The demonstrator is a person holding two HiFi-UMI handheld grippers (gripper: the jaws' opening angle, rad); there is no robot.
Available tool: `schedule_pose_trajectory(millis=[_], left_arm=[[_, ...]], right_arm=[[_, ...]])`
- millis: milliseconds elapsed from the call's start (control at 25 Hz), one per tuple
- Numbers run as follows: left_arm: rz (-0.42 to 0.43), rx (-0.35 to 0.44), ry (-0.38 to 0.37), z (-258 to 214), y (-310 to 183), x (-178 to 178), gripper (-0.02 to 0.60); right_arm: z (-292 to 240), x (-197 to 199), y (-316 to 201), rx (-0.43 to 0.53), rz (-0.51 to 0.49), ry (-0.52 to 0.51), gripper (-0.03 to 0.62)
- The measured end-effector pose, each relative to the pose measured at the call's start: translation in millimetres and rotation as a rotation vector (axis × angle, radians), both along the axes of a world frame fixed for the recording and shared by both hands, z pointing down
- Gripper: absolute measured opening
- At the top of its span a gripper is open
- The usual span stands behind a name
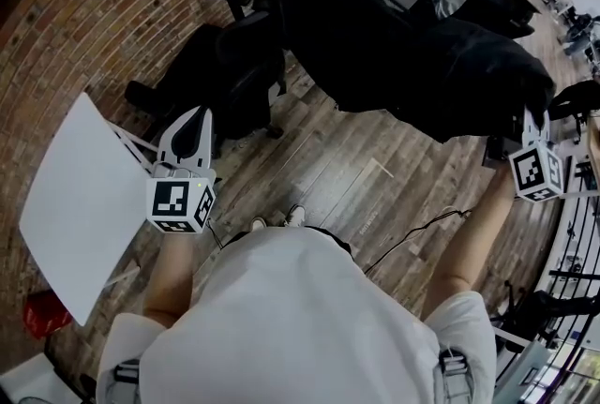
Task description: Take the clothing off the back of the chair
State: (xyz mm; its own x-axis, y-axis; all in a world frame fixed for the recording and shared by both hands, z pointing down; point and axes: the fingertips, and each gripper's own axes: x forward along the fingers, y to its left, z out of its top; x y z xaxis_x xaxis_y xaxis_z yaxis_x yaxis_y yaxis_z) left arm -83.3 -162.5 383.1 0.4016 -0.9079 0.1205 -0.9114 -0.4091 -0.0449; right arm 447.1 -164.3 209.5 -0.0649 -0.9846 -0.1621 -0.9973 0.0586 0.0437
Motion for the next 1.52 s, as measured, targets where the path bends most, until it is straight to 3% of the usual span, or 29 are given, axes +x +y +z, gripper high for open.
schedule_pose_trajectory(millis=[360,560,800,1520], left_arm=[[0.004,-0.012,-0.003,3.5,-4.1,6.5,0.025],[-0.006,-0.012,-0.004,4.3,-5.7,4.6,0.025],[-0.032,-0.005,-0.019,1.1,-5.8,-2.6,0.025],[-0.12,0.063,-0.006,-26.2,-11.2,-39.4,0.025]], right_arm=[[-17.7,7.9,29.6,0.065,0.004,-0.061,0.06],[26.8,-3.0,9.8,-0.043,0.012,-0.051,0.06],[84.0,-1.2,8.8,-0.116,0.031,-0.167,0.058],[69.5,-20.4,26.1,-0.036,0.038,-0.22,0.06]])
